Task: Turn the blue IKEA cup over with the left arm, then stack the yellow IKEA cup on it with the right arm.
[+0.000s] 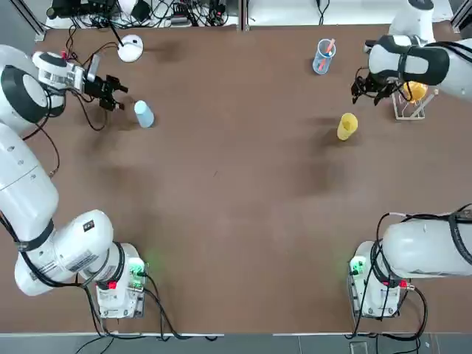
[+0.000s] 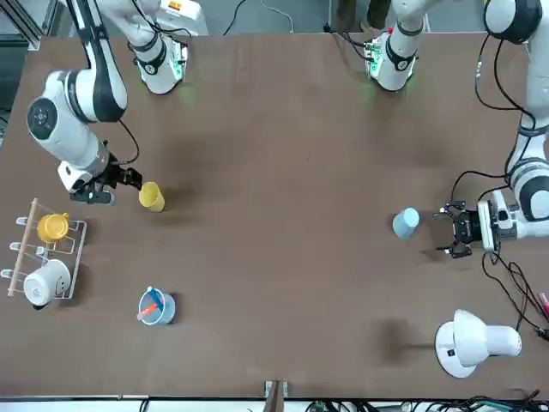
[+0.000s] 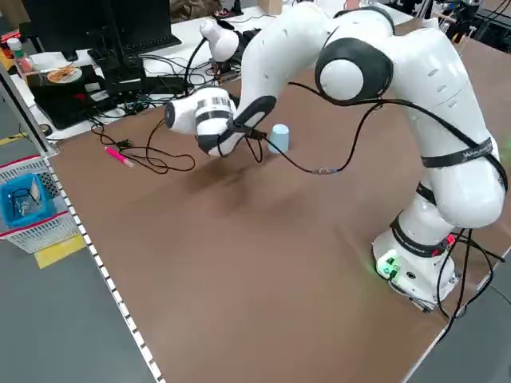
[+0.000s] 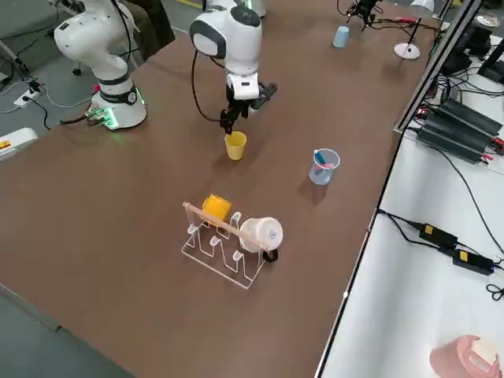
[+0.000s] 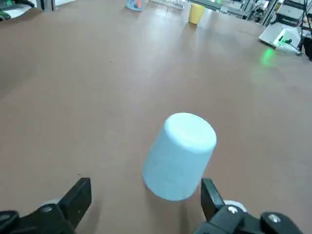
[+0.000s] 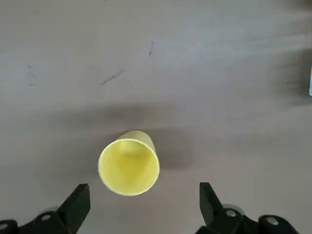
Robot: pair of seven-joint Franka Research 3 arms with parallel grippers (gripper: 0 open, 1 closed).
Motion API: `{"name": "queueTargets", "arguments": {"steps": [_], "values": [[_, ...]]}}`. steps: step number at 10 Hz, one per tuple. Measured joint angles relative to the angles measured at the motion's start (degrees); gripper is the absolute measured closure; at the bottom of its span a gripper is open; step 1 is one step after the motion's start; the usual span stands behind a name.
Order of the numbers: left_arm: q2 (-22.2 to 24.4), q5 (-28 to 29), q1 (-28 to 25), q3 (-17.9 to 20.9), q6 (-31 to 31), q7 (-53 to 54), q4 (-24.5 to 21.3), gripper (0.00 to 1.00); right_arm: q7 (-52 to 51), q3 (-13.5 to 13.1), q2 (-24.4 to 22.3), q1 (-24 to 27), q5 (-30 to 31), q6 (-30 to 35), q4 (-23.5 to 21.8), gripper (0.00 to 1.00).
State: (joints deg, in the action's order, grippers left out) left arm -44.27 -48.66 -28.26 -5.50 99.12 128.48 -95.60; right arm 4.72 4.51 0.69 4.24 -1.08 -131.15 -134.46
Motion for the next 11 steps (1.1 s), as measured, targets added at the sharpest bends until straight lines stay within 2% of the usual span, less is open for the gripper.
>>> {"name": "queueTargets", "arguments": {"steps": [3, 8, 11], "values": [[-1.99, -1.52, -1.12, -2.96, 0.04, 6.82, -2.06, 0.01, -0.54, 0.02, 1.22, 0.9, 0.28, -2.2, -3.01, 0.0], [-2.3, -1.52, -0.09, -3.43, -0.16, 12.21, -3.0, 0.01, -0.87, 0.24, 1.45, 0.55, 1.59, -10.58, -7.65, 0.0], [-3.7, -1.53, 0.89, -3.46, -0.14, 13.21, -3.59, 0.01, -0.87, 0.28, 2.45, 0.45, 2.24, -14.59, -8.69, 0.0]]}}
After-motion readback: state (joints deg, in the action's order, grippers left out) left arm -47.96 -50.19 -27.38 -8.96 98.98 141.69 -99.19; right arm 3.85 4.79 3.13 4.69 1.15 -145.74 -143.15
